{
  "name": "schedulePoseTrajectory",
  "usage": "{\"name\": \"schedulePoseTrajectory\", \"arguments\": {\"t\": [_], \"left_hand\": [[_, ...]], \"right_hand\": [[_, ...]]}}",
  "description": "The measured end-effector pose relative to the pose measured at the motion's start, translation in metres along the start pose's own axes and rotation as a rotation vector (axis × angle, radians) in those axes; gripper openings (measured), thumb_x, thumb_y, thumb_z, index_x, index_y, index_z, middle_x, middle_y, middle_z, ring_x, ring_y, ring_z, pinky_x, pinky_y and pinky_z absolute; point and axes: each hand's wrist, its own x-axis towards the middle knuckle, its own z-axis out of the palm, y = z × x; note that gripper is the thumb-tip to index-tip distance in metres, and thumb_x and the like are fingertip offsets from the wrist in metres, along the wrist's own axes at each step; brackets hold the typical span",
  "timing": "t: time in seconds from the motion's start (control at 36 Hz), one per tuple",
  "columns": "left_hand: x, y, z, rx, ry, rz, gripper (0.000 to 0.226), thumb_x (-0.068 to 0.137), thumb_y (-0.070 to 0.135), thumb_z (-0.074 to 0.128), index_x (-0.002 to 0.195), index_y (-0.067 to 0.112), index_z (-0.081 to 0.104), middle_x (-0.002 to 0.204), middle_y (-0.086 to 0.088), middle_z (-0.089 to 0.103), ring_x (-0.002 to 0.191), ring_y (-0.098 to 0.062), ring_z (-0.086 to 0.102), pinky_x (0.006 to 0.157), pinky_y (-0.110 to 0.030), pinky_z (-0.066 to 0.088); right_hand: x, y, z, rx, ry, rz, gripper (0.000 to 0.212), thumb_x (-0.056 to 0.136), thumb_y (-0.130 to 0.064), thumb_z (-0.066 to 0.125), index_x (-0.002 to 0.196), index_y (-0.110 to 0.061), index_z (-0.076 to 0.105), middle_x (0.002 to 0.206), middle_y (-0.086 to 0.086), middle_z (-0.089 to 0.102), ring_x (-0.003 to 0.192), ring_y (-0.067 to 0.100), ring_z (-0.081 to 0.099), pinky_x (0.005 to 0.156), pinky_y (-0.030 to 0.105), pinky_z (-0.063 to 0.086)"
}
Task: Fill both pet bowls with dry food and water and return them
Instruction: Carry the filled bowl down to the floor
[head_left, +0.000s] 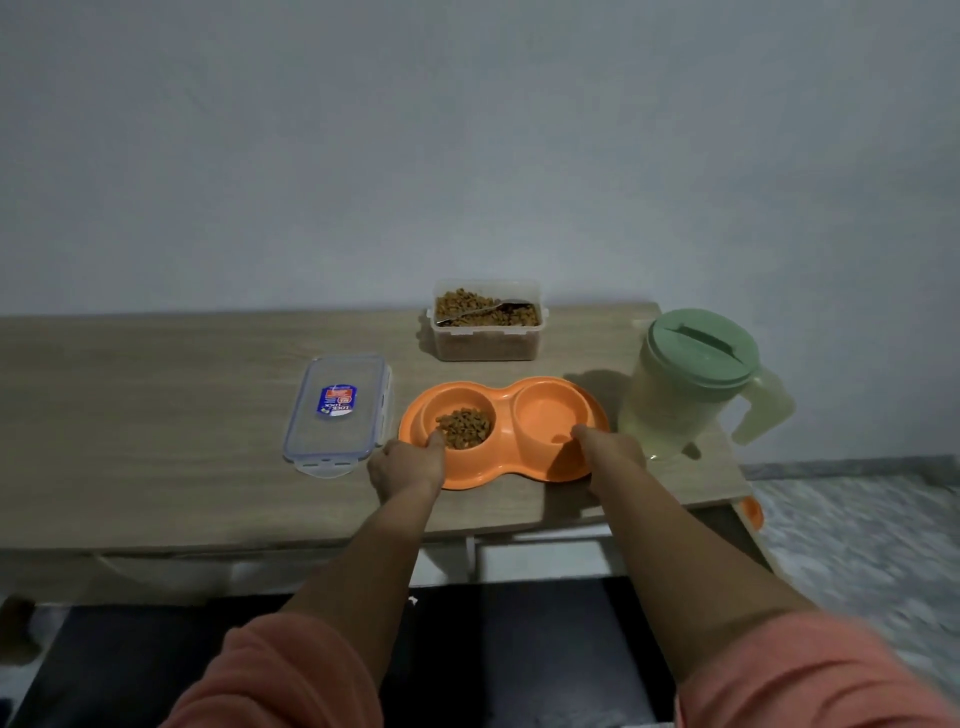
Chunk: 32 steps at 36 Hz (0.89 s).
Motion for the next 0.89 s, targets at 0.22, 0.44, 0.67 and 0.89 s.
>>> {"name": "schedulePoseTrajectory", "arguments": {"t": [0.22,0.44,0.67,0.89], "left_hand": [[-0.001,0.002,-0.003,0.033,-0.039,-0.019,0.073,0.088,0.055,0.052,0.137,0.002,0.045,0.138,-0.019,0.045,0.126,-0.034,0.046,0.100,-0.045,0.046],[-0.030,-0.013,-0.009,0.025,-0.049,-0.011,0.066,0.091,0.053,0.048,0.134,0.002,0.047,0.130,-0.021,0.049,0.117,-0.034,0.052,0.091,-0.042,0.046],[-0.092,-0.023,-0.002,-0.109,-0.070,0.026,0.062,0.091,0.046,0.052,0.132,0.001,0.043,0.127,-0.022,0.055,0.114,-0.040,0.056,0.097,-0.047,0.048],[-0.193,-0.026,0.032,-0.200,-0.176,0.104,0.063,0.092,0.038,0.055,0.136,-0.006,0.042,0.137,-0.026,0.049,0.122,-0.042,0.052,0.097,-0.041,0.045]], "right_hand": [[-0.010,0.018,0.002,0.032,0.083,-0.002,0.056,0.081,-0.036,0.067,0.125,-0.003,0.055,0.122,0.016,0.060,0.111,0.033,0.057,0.087,0.037,0.048],[-0.032,0.042,-0.013,0.106,0.092,0.001,0.065,0.079,-0.040,0.069,0.129,-0.005,0.049,0.122,0.017,0.059,0.107,0.034,0.059,0.077,0.037,0.046],[-0.055,0.085,-0.068,0.129,0.127,-0.014,0.072,0.074,-0.044,0.070,0.130,-0.004,0.049,0.122,0.018,0.058,0.103,0.035,0.060,0.084,0.039,0.053],[-0.067,0.137,-0.168,0.165,0.211,-0.013,0.070,0.076,-0.044,0.068,0.131,-0.005,0.050,0.129,0.019,0.055,0.113,0.034,0.058,0.091,0.038,0.050]]}}
